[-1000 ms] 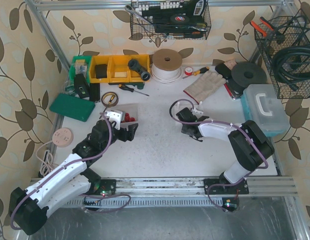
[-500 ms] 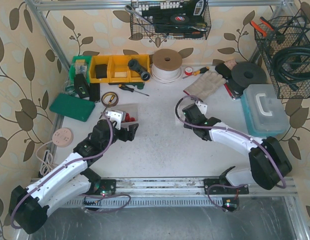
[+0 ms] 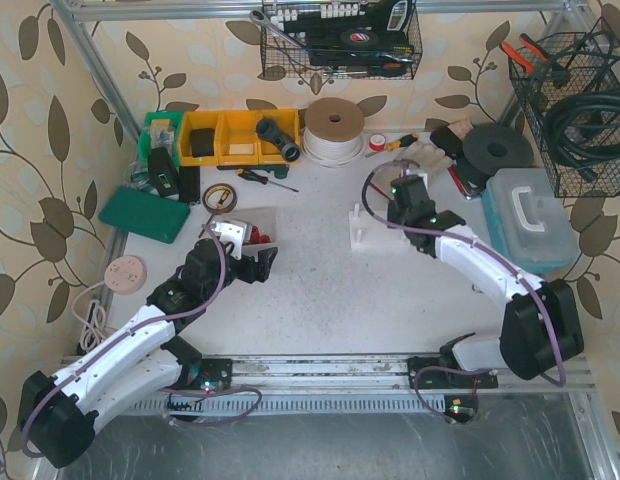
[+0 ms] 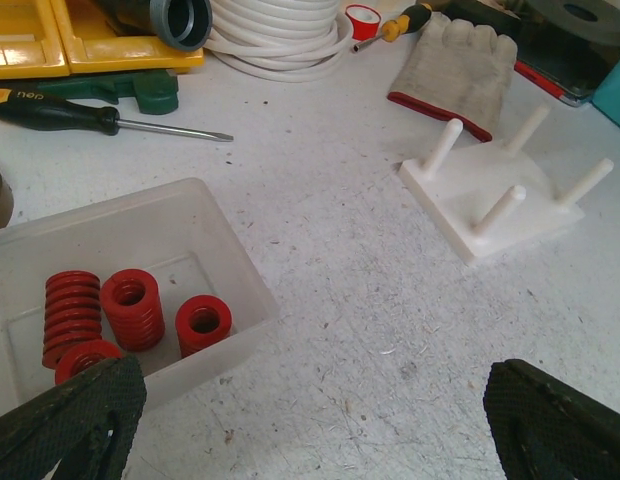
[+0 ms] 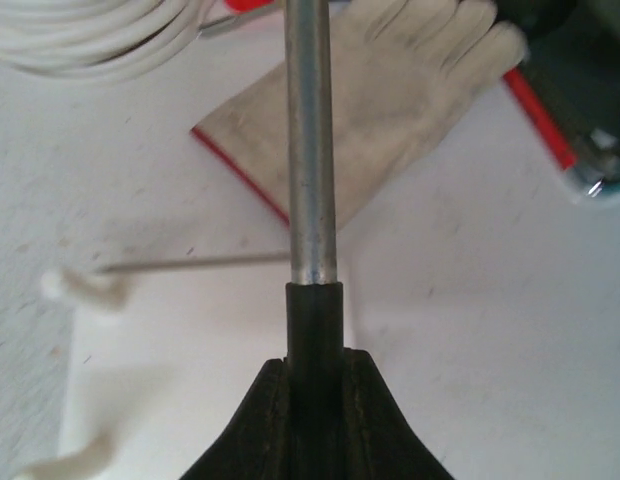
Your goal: Install the large spring
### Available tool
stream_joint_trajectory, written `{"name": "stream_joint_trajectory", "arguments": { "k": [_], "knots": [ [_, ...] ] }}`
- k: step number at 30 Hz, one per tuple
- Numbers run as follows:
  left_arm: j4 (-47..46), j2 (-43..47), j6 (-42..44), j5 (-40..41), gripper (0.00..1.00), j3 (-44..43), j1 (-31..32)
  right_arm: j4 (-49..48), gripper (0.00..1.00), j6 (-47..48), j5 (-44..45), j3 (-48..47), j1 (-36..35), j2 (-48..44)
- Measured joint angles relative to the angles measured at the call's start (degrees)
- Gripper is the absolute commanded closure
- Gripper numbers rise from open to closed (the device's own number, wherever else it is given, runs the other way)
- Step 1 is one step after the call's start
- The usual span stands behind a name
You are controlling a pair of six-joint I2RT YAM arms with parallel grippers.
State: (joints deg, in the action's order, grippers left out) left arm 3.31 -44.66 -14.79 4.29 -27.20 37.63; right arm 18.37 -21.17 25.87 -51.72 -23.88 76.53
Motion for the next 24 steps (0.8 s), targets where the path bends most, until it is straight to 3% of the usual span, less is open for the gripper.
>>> {"name": "stream_joint_trajectory", "arguments": {
  "k": [7, 21, 24],
  "knots": [
    [0.0, 0.0, 0.0, -0.4, 0.05, 0.0, 0.0, 2.5, 1.00, 9.4, -3.7, -11.1, 11.8, 10.5],
    [0.0, 0.0, 0.0, -1.1, 0.05, 0.0, 0.0, 5.0, 0.99, 18.9, -13.3, -23.6, 22.6, 33.6],
    [0.0, 0.0, 0.0, -1.3, 0.05, 0.0, 0.0, 5.3, 0.85, 19.2, -14.8, -24.7, 23.7, 36.2]
  ]
}}
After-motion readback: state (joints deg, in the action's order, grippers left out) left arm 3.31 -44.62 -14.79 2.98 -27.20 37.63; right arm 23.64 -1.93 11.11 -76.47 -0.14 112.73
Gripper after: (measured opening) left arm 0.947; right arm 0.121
